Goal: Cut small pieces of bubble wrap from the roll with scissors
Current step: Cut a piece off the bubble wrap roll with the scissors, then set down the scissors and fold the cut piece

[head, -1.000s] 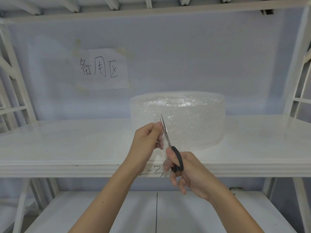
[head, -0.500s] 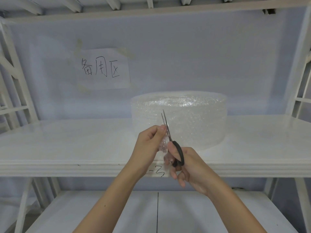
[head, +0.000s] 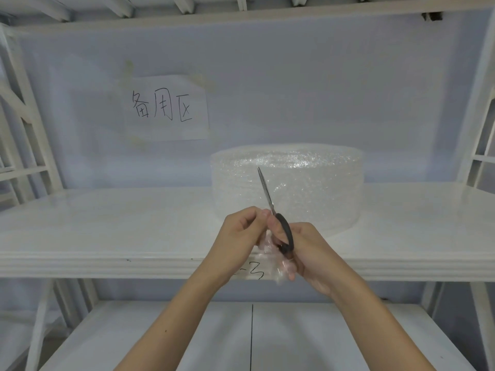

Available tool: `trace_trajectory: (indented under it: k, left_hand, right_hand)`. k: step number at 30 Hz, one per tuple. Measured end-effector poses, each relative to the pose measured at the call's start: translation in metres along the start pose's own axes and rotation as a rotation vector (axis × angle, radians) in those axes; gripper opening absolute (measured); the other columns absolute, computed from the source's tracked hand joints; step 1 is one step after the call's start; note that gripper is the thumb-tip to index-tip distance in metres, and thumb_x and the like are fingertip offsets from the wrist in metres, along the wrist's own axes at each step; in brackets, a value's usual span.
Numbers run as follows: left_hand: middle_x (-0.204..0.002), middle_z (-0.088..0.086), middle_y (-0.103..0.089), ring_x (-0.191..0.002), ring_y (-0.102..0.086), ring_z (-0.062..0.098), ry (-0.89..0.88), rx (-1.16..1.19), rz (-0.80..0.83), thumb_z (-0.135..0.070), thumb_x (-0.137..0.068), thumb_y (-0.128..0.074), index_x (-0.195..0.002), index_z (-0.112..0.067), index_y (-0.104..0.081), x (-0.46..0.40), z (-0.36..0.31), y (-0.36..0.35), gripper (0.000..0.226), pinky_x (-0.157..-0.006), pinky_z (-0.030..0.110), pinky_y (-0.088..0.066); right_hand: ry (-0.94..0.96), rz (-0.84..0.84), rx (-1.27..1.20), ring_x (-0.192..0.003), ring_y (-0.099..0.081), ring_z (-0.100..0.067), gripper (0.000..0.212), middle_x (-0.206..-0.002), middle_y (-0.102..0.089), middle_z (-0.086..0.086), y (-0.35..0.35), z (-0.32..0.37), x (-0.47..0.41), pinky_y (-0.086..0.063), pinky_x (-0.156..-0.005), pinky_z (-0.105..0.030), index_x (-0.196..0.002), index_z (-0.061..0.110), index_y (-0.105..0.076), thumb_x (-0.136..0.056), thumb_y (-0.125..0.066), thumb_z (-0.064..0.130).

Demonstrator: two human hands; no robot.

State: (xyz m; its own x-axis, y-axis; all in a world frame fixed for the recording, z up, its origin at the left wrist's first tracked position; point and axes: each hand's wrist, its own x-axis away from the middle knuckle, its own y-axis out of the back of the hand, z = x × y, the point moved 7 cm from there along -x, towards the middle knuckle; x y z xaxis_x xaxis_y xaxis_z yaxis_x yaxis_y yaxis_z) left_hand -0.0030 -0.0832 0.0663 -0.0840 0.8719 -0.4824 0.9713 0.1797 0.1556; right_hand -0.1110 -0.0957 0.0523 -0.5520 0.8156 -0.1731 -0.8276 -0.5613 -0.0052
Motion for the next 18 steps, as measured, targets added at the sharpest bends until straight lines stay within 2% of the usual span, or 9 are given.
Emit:
trace_trajectory:
  k: [3,7,10,12,14,18]
  left_hand:
    - [-0.065,0.008,-0.058,-0.059,-0.049,0.018,0.047,0.031,-0.009,-0.021,-0.101,-0.050,-0.079,0.001,-0.064,0.002,0.008,0.006,0.034,-0.056,0.020,-0.042]
    - [-0.057,-0.003,-0.052,-0.050,-0.043,0.016,0.103,0.118,-0.133,-0.028,-0.101,-0.050,-0.071,-0.014,-0.059,-0.003,0.015,0.028,0.035,-0.052,0.025,-0.038]
    - [-0.065,-0.006,-0.056,-0.045,-0.044,0.012,0.150,0.126,-0.208,-0.031,-0.100,-0.053,-0.081,-0.016,-0.068,-0.007,0.019,0.040,0.029,-0.045,0.018,-0.035]
    - [-0.071,-0.006,-0.057,-0.046,-0.044,0.010,0.168,0.154,-0.231,-0.030,-0.099,-0.054,-0.088,-0.016,-0.072,-0.008,0.021,0.044,0.025,-0.048,0.019,-0.035]
    - [-0.073,-0.005,-0.057,-0.047,-0.042,0.010,0.172,0.181,-0.242,-0.028,-0.099,-0.056,-0.090,-0.016,-0.074,-0.008,0.023,0.046,0.024,-0.053,0.023,-0.035]
    - [-0.074,-0.005,-0.058,-0.047,-0.042,0.010,0.179,0.192,-0.246,-0.028,-0.099,-0.056,-0.092,-0.017,-0.075,-0.008,0.025,0.044,0.023,-0.047,0.017,-0.036]
  right_hand:
    - [0.035,-0.015,0.012,-0.037,-0.045,-0.015,0.043,-0.065,-0.056,-0.005,0.002,0.009,0.001,-0.037,-0.032,-0.021,-0.054,0.015,-0.064,-0.069,-0.067,0.056]
    - [0.132,-0.155,-0.017,-0.040,-0.057,-0.017,0.038,-0.087,-0.077,-0.004,0.011,0.028,0.006,-0.041,-0.031,-0.022,-0.067,0.012,-0.072,-0.066,-0.069,0.050]
    - [0.205,-0.309,0.002,-0.050,-0.068,-0.020,0.035,-0.097,-0.076,-0.006,0.032,0.043,0.014,-0.045,-0.033,-0.022,-0.081,0.006,-0.071,-0.074,-0.070,0.040]
    - [0.222,-0.385,0.063,-0.056,-0.072,-0.020,0.029,-0.097,-0.072,-0.009,0.050,0.047,0.020,-0.049,-0.036,-0.023,-0.087,0.001,-0.070,-0.083,-0.070,0.029]
    - [0.216,-0.471,0.135,-0.058,-0.073,-0.021,0.030,-0.093,-0.072,-0.012,0.074,0.045,0.024,-0.052,-0.039,-0.024,-0.086,-0.002,-0.070,-0.086,-0.070,0.027]
    - [0.128,-0.706,0.340,-0.053,-0.071,-0.023,0.045,-0.076,-0.074,-0.011,0.126,0.034,0.037,-0.052,-0.043,-0.028,-0.074,0.002,-0.072,-0.087,-0.065,0.044]
